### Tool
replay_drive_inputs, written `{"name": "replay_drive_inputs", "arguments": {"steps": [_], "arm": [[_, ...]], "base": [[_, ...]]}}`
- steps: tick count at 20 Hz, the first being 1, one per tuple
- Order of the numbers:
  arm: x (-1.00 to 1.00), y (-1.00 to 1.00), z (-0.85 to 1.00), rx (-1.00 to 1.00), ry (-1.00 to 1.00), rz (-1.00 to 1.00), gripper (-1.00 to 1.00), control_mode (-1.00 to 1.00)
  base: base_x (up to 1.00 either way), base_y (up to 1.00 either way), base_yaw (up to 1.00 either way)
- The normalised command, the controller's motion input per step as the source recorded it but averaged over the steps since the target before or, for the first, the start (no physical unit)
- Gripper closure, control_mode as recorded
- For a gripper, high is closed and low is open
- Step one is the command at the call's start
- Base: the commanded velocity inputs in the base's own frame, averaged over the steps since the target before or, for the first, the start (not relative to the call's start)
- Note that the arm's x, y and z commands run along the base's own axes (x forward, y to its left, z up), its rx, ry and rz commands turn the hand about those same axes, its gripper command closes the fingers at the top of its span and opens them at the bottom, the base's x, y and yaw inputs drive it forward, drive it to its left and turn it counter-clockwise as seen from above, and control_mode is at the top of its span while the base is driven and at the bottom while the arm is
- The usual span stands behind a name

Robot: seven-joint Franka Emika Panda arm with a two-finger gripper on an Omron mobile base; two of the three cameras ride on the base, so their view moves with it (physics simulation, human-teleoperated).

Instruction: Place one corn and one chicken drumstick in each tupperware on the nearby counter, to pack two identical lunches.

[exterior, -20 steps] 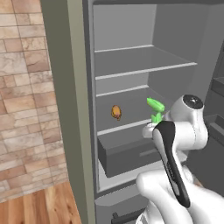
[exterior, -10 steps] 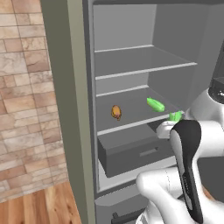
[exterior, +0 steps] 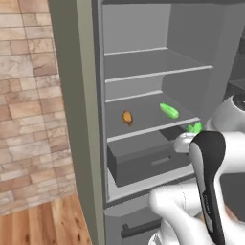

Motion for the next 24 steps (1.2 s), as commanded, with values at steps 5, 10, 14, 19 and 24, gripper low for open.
{"name": "replay_drive_inputs", "arguments": {"steps": [5,10,14,19,24], "arm": [[0.00,0.00,0.00,0.00,0.00,0.00,1.00,1.00],[0.00,0.00,0.00,0.00,0.00,0.00,1.00,1.00],[0.00,0.00,0.00,0.00,0.00,0.00,1.00,1.00],[0.00,0.00,0.00,0.00,0.00,0.00,1.00,1.00],[0.00,0.00,0.00,0.00,0.00,0.00,1.00,1.00]], "base": [[-0.94,0.59,0.10],[-0.42,0.98,0.09],[-0.81,0.78,0.08],[-1.00,0.04,0.10],[-1.00,0.00,0.09]]}}
